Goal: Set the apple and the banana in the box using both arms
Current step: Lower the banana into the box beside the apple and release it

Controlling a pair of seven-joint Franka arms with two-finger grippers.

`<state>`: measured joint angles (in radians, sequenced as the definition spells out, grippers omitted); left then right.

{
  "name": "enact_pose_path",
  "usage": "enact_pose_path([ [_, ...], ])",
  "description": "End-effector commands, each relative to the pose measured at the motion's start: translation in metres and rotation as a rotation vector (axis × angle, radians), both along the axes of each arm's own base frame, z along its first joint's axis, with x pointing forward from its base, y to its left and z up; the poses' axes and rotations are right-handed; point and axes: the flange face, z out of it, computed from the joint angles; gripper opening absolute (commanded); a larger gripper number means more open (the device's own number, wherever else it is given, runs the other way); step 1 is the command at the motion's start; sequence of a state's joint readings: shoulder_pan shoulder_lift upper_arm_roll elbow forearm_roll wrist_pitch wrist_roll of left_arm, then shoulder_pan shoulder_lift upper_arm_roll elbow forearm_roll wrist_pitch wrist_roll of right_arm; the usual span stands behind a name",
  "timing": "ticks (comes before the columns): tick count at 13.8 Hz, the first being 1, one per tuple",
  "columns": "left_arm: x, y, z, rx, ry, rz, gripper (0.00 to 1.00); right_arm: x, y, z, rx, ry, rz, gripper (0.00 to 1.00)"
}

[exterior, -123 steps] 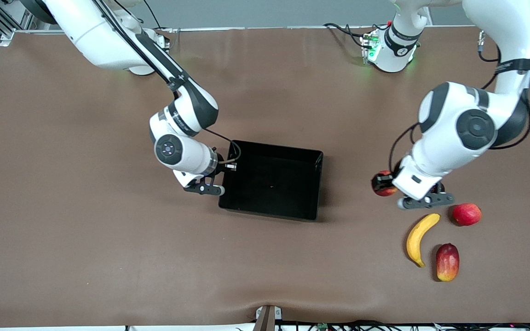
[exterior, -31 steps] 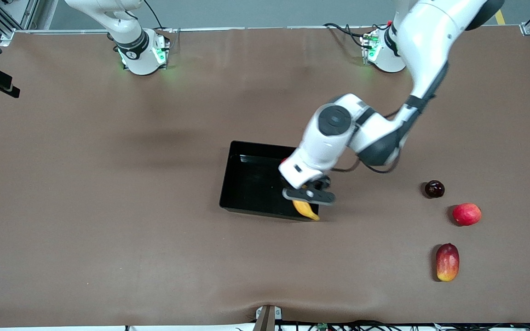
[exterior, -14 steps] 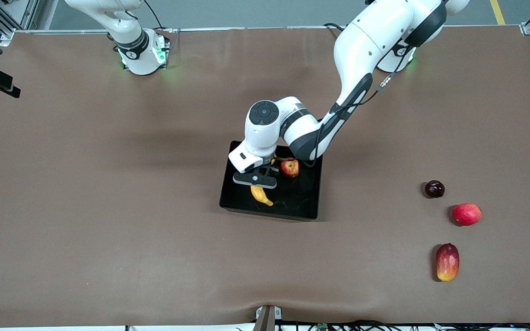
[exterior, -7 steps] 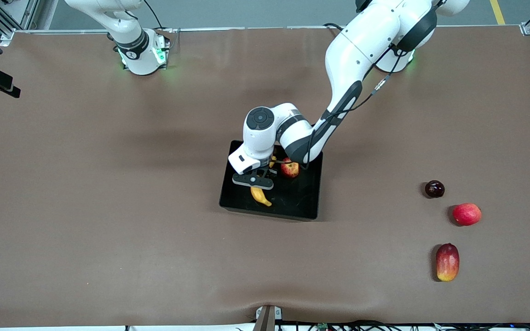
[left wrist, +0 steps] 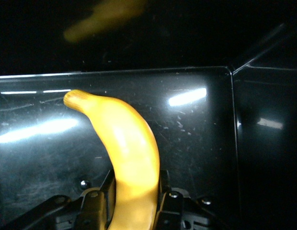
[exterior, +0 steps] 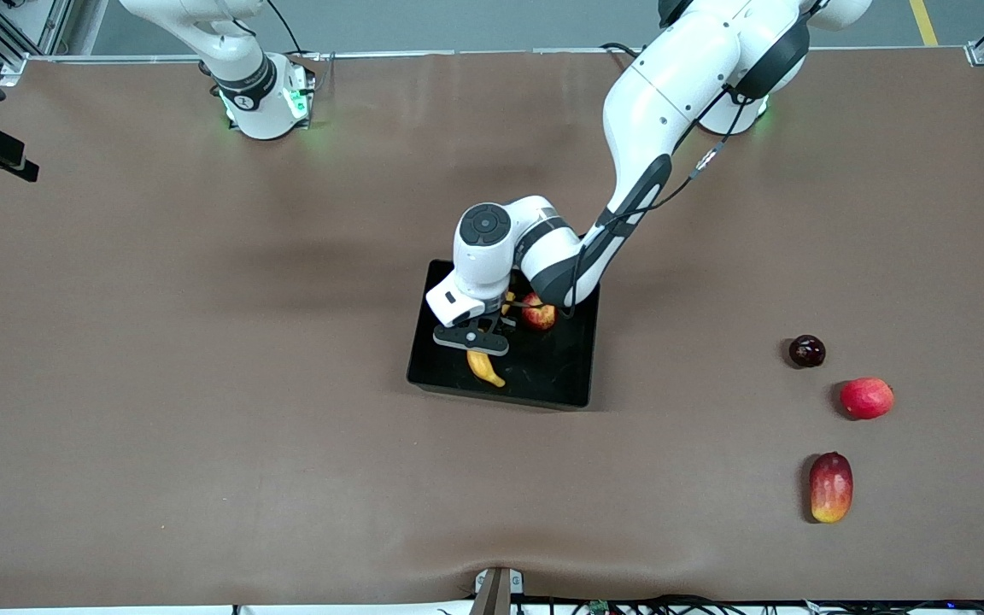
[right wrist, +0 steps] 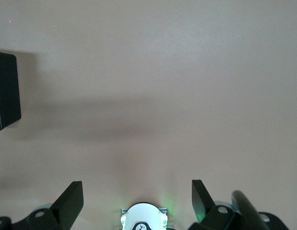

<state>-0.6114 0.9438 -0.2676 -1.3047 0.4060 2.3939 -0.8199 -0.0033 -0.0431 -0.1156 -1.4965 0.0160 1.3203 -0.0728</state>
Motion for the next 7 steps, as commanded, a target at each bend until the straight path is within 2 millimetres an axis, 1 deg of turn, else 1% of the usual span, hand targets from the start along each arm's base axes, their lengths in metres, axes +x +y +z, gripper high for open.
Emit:
enact_pose_path([
  [1,0.010,-0.002,0.027,-0.006,-0.049,-0.012,1.00,-0.006,0.000,0.004,0.011,-0.004,0.010,1.00],
  [2,0.015,0.001,0.047,-0.003,-0.061,-0.004,1.00,-0.006,0.000,0.004,0.011,-0.001,0.010,1.00],
  [3,0.017,0.006,0.063,0.022,-0.054,0.008,1.00,-0.007,-0.001,0.004,0.011,-0.001,0.009,1.00],
  [4,0.020,0.012,0.085,0.039,-0.054,0.024,1.00,-0.007,-0.001,0.004,0.011,-0.001,0.009,1.00],
  [5,0.028,0.023,0.114,0.043,-0.065,0.049,1.00,-0.006,-0.001,0.003,0.011,0.000,0.009,1.00],
  [6,0.037,0.038,0.140,0.054,-0.074,0.077,1.00,-0.006,-0.002,0.003,0.011,0.002,0.007,1.00],
  [7,0.042,0.050,0.169,0.065,-0.085,0.099,1.00,-0.006,-0.003,0.003,0.012,0.002,0.006,1.00],
])
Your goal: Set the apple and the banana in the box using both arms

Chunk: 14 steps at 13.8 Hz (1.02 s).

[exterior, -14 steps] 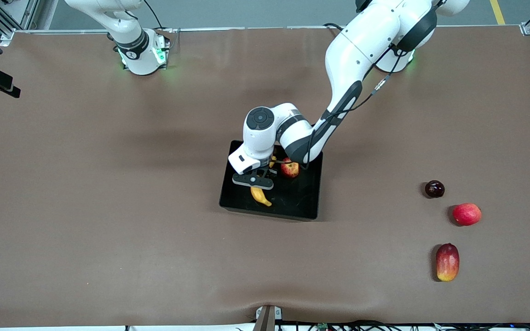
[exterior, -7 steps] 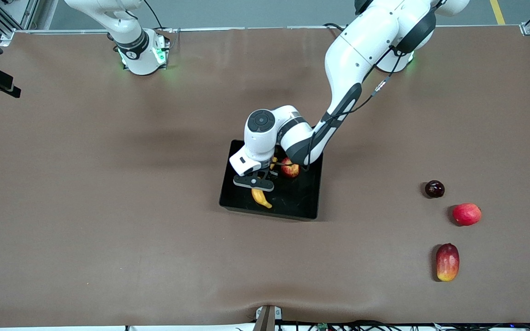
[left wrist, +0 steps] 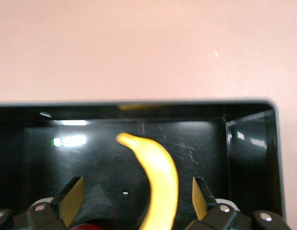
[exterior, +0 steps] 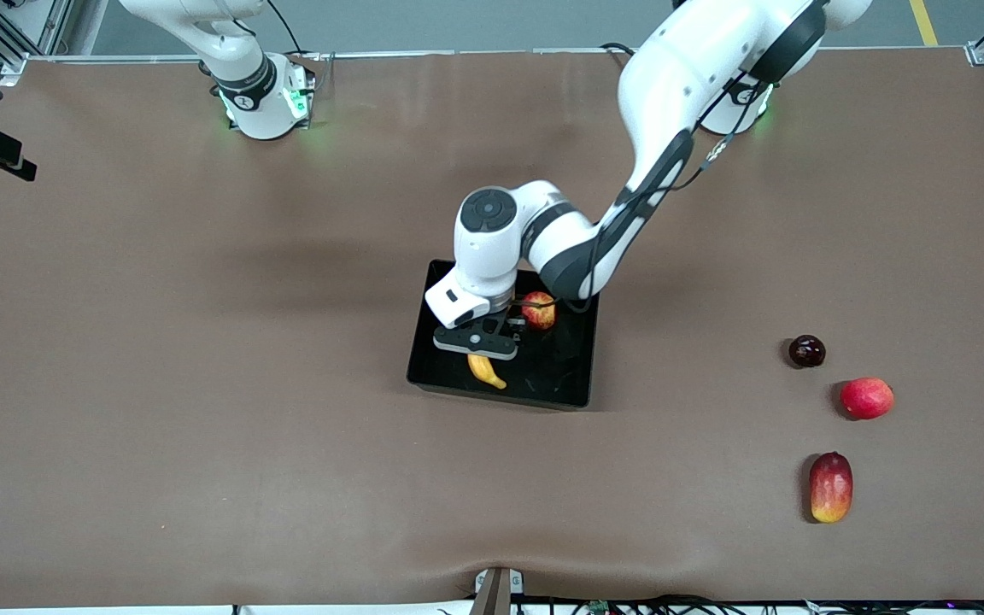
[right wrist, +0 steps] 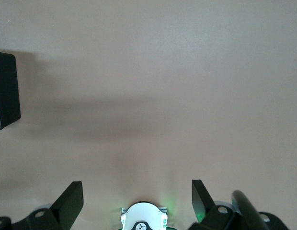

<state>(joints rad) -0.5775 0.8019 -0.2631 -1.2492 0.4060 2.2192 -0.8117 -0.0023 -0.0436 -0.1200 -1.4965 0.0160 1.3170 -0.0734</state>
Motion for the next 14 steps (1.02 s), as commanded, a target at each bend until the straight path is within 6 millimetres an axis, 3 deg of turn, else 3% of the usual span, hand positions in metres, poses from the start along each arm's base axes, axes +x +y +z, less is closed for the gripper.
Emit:
enact_pose_path([
  [1,0.009,0.038,0.083,0.042,-0.028,0.056,1.00,-0.006,0.000,0.004,0.011,-0.004,0.010,1.00],
  [4,0.030,0.096,0.144,0.024,0.021,0.110,1.00,-0.006,-0.002,0.003,0.011,-0.002,0.007,1.00],
  [5,0.034,0.112,0.159,0.029,0.033,0.091,1.00,-0.005,0.000,0.003,0.011,-0.001,0.010,1.00],
  [7,0.048,0.161,0.186,0.054,0.057,0.111,1.00,-0.006,-0.002,0.002,0.012,0.002,0.007,1.00],
  [10,0.062,0.227,0.217,0.057,0.087,0.143,1.00,-0.007,-0.011,0.003,0.014,-0.001,-0.010,1.00],
  [12,0.079,0.283,0.226,0.064,0.097,0.232,1.00,-0.006,-0.008,0.003,0.015,-0.001,-0.004,1.00],
  [14,0.078,0.315,0.240,0.086,0.121,0.261,1.00,-0.006,-0.005,0.004,0.014,-0.007,0.002,1.00],
])
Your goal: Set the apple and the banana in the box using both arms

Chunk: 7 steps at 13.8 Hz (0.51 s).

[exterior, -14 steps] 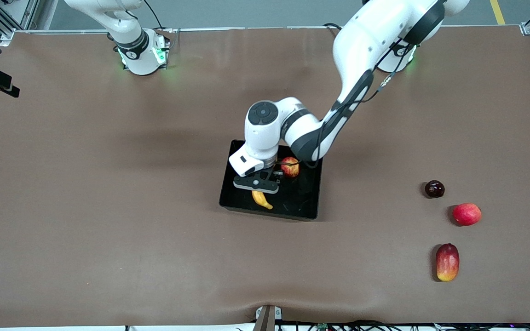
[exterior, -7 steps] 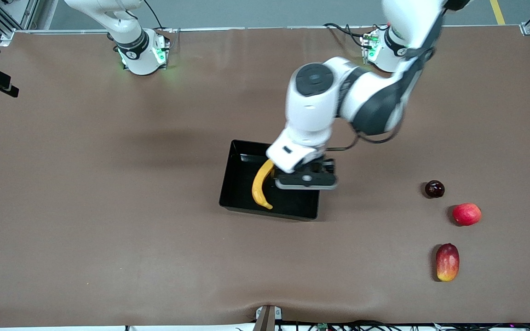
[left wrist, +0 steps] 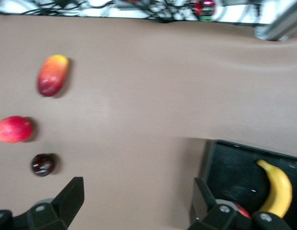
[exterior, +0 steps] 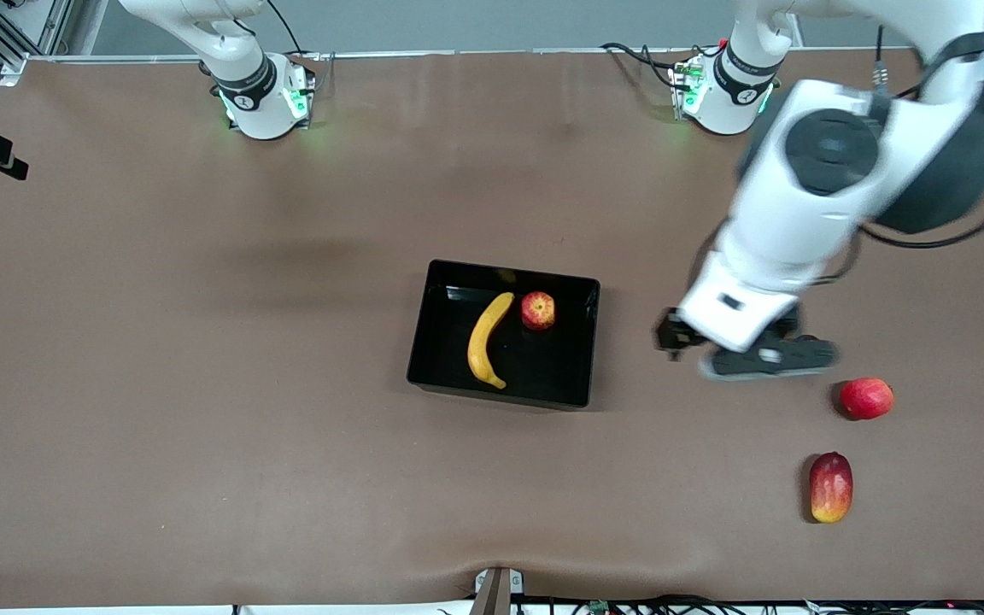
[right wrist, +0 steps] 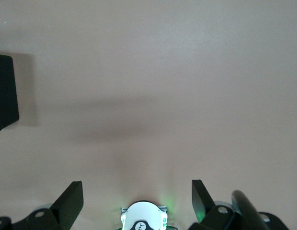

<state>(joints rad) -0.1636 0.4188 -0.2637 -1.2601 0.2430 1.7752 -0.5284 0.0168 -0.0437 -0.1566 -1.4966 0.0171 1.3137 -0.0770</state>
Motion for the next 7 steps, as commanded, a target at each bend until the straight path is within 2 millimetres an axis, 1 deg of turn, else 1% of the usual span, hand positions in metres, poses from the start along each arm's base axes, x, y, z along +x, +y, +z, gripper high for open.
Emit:
enact_pose_path([
  [1,-0.011,0.042,0.019,0.019,0.046,0.027,1.00,-0.004,0.006,0.005,0.010,-0.012,0.019,1.00],
  [2,-0.012,0.058,0.023,0.031,0.066,0.022,1.00,-0.004,0.007,0.005,0.008,-0.010,0.021,1.00],
  [3,-0.013,0.069,0.026,0.041,0.084,-0.007,1.00,-0.004,0.010,0.005,0.009,-0.007,0.021,1.00],
  [4,-0.018,0.075,0.029,0.054,0.102,-0.040,1.00,-0.005,0.017,0.006,0.006,-0.009,0.030,1.00],
  [5,-0.021,0.087,0.033,0.061,0.105,-0.051,1.00,-0.004,0.020,0.007,0.006,-0.012,0.037,1.00],
  [7,-0.031,0.103,0.044,0.059,0.107,-0.066,1.00,-0.004,0.021,0.007,0.004,-0.014,0.039,1.00],
])
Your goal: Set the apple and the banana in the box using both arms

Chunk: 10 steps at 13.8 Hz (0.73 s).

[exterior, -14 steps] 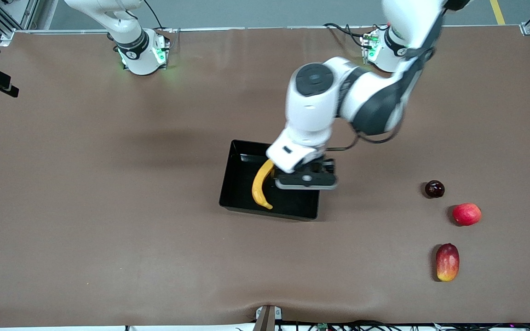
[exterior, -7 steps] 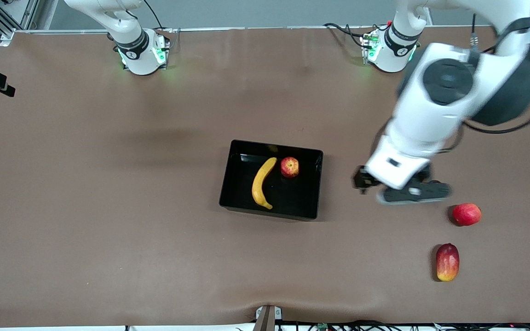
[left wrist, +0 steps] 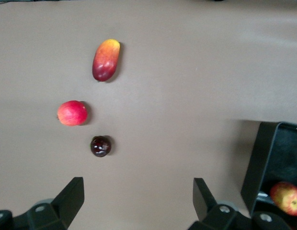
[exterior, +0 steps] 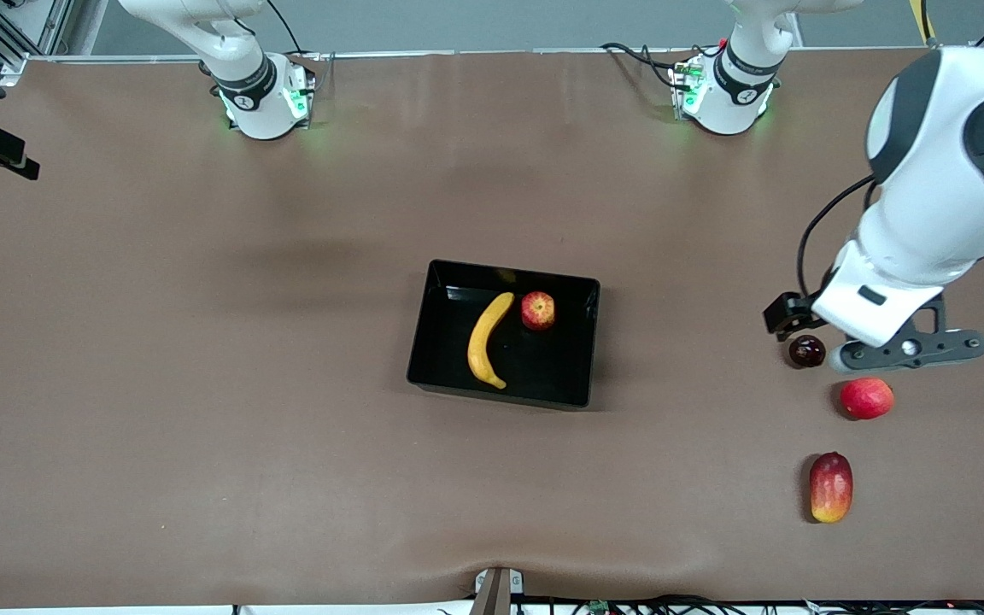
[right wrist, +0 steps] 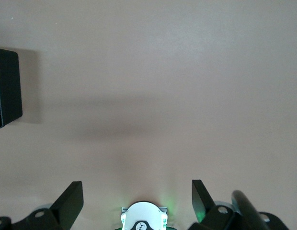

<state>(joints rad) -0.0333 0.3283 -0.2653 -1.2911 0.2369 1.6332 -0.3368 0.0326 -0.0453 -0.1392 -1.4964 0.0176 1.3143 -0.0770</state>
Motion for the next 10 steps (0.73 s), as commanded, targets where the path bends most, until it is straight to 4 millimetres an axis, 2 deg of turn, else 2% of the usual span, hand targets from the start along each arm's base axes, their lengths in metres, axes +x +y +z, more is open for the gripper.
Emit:
enact_pose_path([
  [1,-0.027,0.020,0.018,-0.023,0.014,-0.009,1.00,-0.005,0.004,0.006,0.002,-0.011,0.005,1.00],
  [4,-0.038,0.040,0.035,-0.070,0.013,0.000,1.00,-0.005,0.010,0.006,-0.004,-0.011,0.015,1.00],
  [8,-0.054,0.051,0.051,-0.070,0.017,-0.011,1.00,-0.006,0.009,0.006,-0.005,-0.006,0.014,1.00],
  [10,-0.073,0.052,0.055,-0.090,0.019,-0.006,1.00,-0.005,0.010,0.005,-0.005,-0.006,0.015,1.00],
])
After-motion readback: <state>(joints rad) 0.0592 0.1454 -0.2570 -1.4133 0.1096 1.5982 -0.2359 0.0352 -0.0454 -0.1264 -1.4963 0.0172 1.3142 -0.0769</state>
